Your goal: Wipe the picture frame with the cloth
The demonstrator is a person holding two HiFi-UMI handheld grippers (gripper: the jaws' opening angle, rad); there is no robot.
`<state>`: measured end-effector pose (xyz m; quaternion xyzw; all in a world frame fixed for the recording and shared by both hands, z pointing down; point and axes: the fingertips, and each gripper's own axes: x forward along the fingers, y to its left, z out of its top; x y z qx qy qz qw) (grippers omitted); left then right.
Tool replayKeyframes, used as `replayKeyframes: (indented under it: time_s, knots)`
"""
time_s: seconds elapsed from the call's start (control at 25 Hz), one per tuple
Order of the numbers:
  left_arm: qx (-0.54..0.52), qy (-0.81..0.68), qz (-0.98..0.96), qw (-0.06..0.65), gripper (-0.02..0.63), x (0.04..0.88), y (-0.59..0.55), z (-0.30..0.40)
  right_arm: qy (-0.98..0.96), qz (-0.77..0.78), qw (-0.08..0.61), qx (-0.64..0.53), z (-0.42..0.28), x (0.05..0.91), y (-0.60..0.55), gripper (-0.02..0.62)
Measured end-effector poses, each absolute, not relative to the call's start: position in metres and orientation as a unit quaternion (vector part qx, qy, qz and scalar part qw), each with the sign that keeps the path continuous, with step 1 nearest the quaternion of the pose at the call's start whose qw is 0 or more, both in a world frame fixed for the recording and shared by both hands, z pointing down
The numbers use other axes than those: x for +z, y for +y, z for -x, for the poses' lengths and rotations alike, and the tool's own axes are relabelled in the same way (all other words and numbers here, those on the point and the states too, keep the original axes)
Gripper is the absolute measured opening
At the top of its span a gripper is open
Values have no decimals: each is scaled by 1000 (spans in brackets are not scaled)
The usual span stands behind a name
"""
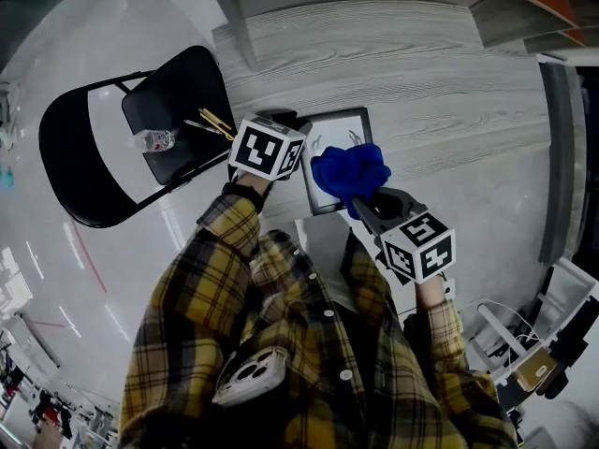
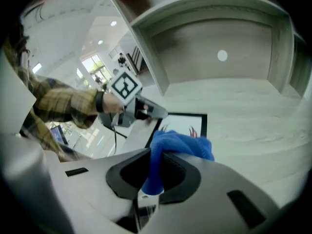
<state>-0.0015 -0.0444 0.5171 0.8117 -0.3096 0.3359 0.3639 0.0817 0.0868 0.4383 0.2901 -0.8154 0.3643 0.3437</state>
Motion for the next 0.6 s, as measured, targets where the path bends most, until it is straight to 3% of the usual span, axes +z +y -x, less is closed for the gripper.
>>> replayKeyframes:
  time_s: [0.16,0.44,0.6]
  knots:
    - [332,-312,-814,361,127,514,-43,2,-853,-311,291,301,-50,400,26,49]
    - [328,-309,-815,364,127,518,-43,2,-817,-315,402,267,-14,479,-4,49]
    - [328,-308,-816,362,126,516,-44,3,-812,-341,388,270,-6,495,9,49]
